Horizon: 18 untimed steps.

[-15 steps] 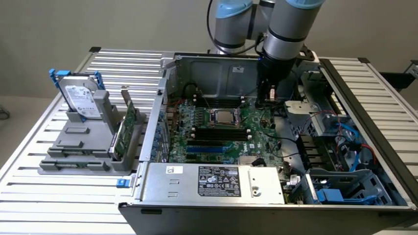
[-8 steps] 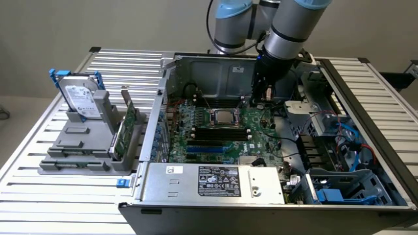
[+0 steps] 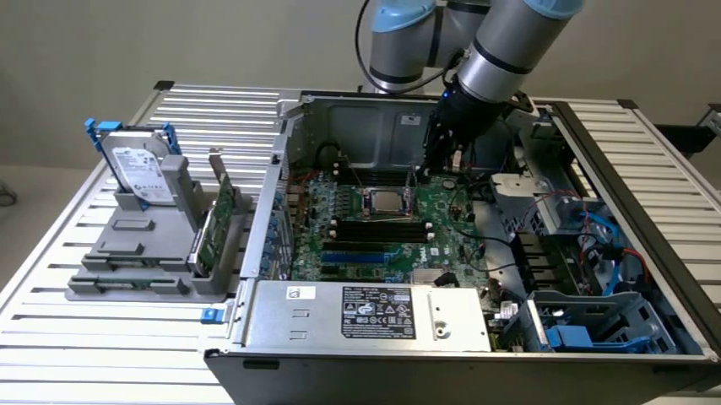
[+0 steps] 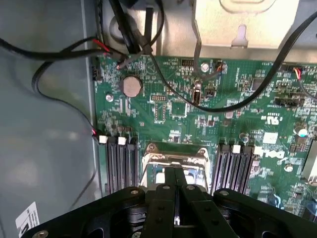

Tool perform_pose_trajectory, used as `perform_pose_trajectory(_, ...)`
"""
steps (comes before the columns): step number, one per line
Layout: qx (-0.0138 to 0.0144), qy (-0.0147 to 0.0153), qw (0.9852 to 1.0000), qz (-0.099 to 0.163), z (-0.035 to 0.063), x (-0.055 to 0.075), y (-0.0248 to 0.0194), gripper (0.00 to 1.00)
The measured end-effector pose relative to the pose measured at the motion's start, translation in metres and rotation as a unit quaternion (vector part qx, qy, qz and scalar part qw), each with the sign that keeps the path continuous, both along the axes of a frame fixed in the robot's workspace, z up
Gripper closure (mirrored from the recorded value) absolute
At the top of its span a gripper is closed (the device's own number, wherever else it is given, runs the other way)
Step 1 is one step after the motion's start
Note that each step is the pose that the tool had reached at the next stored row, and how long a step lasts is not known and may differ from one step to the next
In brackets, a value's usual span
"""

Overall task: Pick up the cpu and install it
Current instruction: 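Close the cpu cover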

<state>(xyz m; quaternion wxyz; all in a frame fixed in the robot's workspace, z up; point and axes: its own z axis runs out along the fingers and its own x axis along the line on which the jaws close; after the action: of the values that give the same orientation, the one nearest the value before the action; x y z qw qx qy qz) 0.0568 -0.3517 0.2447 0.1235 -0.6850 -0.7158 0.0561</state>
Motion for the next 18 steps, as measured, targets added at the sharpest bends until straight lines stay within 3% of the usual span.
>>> perform_pose_trajectory(5,-0.001,0.038,0.9993,0.004,0.0,-0.003,0.0008,0.89)
perform_pose_trajectory(7,-0.0009,0.0507,0.9987,0.004,0.0,-0.005,0.0011,0.89)
perform_pose_trajectory(9,-0.001,0.0615,0.9981,0.004,0.0,-0.009,0.0013,0.89)
perform_pose_trajectory(12,-0.0008,0.0708,0.9975,0.004,-0.0004,-0.018,0.0015,0.89)
perform_pose_trajectory(18,-0.0008,0.0729,0.9973,0.004,-0.0019,-0.045,0.0017,0.89)
